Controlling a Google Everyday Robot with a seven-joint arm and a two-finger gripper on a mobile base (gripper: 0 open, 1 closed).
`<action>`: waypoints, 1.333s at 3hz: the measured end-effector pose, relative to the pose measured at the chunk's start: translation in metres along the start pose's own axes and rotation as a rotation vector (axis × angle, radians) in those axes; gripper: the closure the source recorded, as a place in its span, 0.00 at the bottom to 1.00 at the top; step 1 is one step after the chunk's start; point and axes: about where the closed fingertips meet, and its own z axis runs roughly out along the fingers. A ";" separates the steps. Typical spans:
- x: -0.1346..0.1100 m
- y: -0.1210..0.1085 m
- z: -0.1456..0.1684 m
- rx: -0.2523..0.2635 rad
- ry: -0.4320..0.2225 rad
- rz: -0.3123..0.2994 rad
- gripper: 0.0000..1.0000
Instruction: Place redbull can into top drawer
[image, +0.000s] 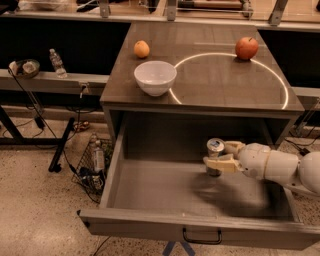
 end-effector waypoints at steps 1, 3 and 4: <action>0.017 0.003 0.012 -0.020 -0.007 -0.010 0.82; 0.035 -0.002 0.007 -0.008 -0.004 -0.046 0.36; 0.041 -0.006 0.003 -0.007 0.006 -0.049 0.05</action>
Offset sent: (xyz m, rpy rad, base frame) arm 0.0027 -0.0161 -0.0401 -0.0297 -0.0549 0.0064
